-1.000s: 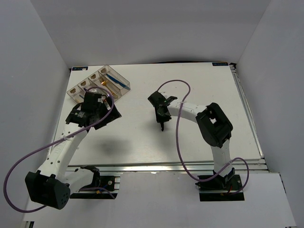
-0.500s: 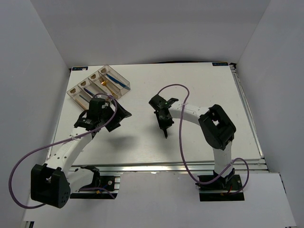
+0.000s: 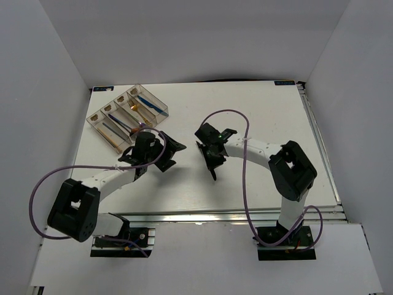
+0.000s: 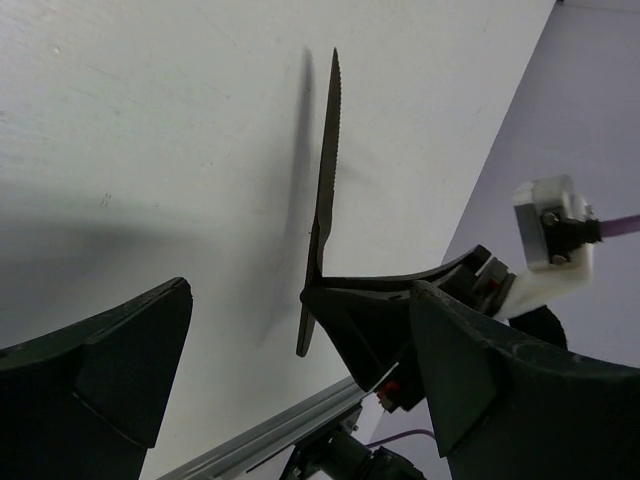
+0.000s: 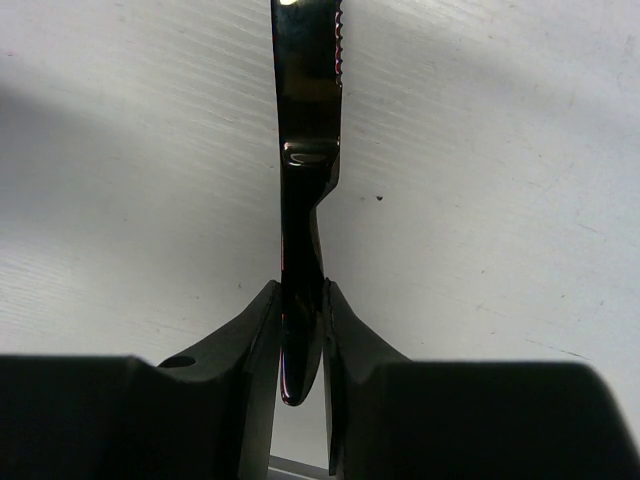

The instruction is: Sort the eating utensils into containers

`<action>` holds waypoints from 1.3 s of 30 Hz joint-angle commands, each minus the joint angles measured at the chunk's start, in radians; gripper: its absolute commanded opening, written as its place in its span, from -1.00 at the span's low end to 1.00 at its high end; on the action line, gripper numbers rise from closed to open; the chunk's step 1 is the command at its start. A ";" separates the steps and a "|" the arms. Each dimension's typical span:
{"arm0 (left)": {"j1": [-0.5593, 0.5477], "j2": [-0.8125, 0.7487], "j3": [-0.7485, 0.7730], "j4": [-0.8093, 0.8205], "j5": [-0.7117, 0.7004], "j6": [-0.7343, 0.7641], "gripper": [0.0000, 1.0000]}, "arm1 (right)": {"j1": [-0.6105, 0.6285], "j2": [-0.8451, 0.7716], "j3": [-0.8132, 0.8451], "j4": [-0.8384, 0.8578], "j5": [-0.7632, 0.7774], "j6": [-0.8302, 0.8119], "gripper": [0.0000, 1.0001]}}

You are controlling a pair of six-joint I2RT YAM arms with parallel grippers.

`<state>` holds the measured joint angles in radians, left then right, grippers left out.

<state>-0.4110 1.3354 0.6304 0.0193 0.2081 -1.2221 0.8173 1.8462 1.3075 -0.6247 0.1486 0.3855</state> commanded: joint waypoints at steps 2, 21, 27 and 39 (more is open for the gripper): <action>-0.054 0.047 0.034 0.065 -0.050 -0.076 0.96 | 0.005 -0.050 -0.005 0.037 -0.032 -0.022 -1.00; -0.132 0.249 0.106 0.223 -0.059 -0.166 0.60 | 0.052 -0.148 0.042 0.075 -0.187 -0.004 -1.00; -0.132 0.258 0.123 0.261 -0.055 -0.171 -0.34 | 0.062 -0.134 0.059 0.092 -0.245 0.007 -1.00; -0.045 0.251 0.347 -0.046 -0.096 -0.064 -1.00 | -0.004 -0.209 0.089 0.017 -0.192 0.058 0.79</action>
<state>-0.5068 1.6047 0.8776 0.0353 0.1184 -1.3132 0.8436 1.7199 1.3712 -0.5743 -0.0521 0.4164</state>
